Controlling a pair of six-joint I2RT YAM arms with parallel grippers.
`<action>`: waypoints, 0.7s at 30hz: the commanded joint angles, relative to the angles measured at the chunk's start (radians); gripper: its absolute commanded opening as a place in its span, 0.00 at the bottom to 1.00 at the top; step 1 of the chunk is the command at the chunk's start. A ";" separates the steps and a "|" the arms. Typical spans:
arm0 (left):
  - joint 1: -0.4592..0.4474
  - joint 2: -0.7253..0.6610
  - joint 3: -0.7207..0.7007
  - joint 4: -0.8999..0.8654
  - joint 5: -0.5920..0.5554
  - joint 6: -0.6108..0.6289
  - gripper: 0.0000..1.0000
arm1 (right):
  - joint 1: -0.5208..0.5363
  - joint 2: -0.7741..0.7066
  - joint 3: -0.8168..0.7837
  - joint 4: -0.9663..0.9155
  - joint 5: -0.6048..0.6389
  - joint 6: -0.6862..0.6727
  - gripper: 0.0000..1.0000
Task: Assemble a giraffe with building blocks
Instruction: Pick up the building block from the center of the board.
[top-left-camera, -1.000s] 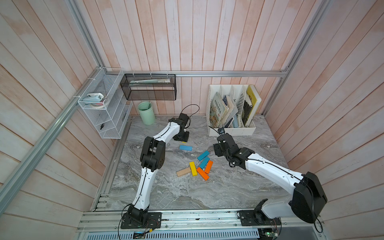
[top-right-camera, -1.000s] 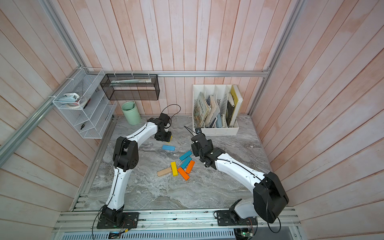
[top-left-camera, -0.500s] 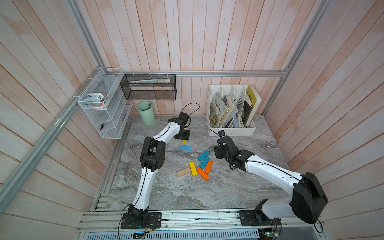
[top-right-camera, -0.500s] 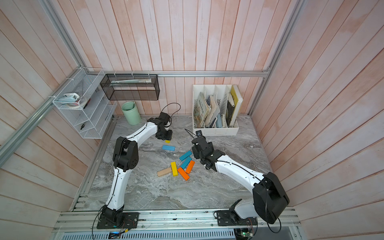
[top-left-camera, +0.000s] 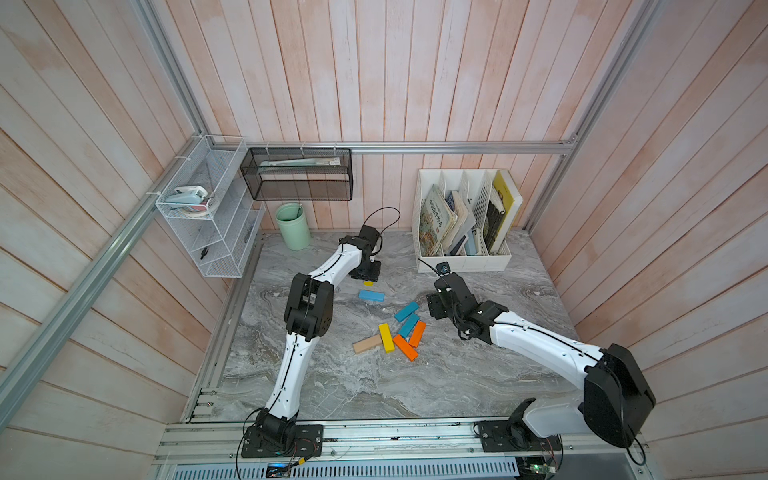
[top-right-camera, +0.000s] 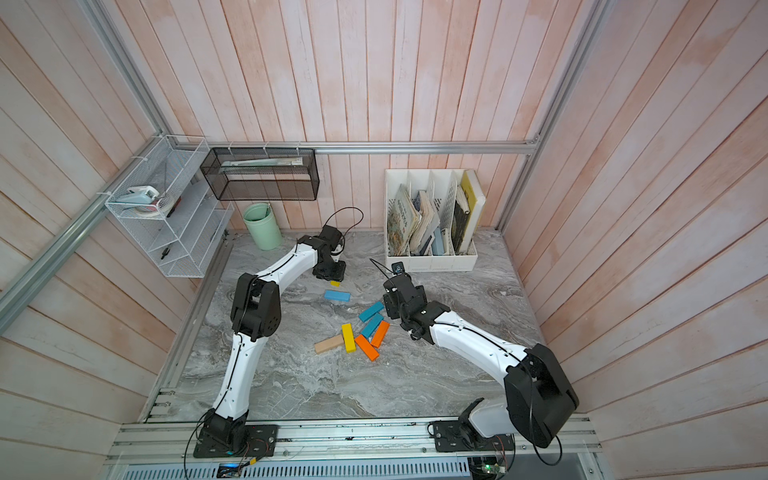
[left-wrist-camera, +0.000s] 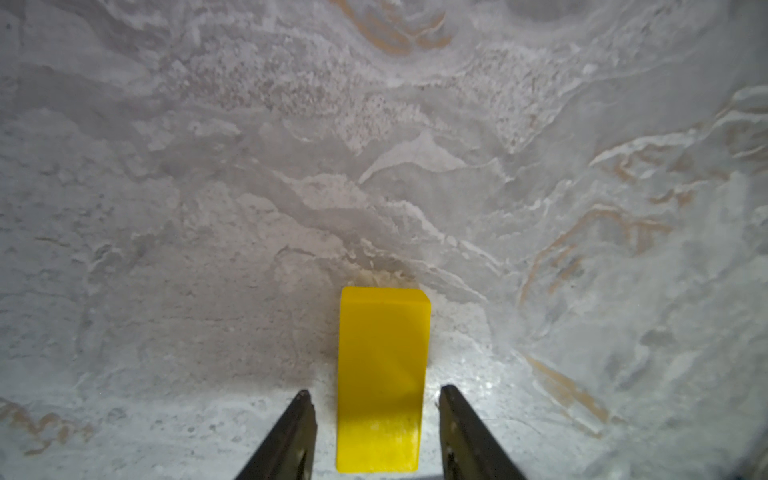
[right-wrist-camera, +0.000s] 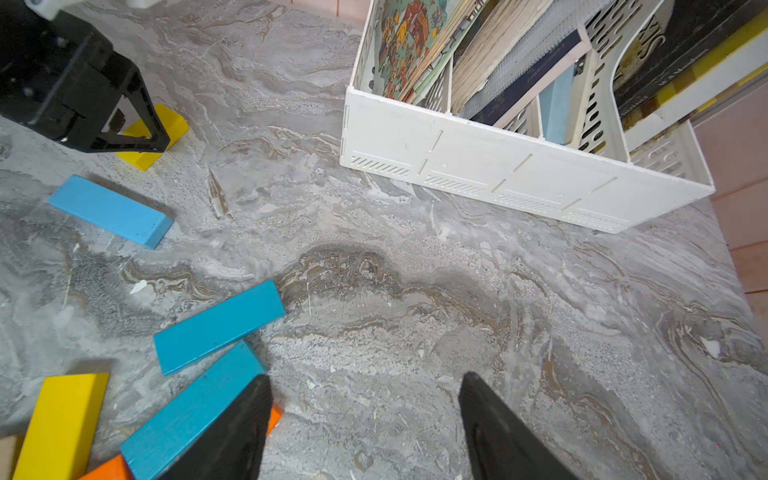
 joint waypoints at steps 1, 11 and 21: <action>-0.003 0.035 0.020 -0.029 -0.019 0.036 0.47 | 0.002 0.006 -0.011 0.010 -0.013 0.019 0.74; -0.003 0.005 0.010 -0.055 -0.095 0.147 0.18 | 0.002 0.002 -0.032 0.015 -0.033 0.031 0.74; 0.000 -0.136 -0.110 0.033 -0.129 0.438 0.03 | 0.003 -0.005 -0.037 0.003 -0.057 0.031 0.73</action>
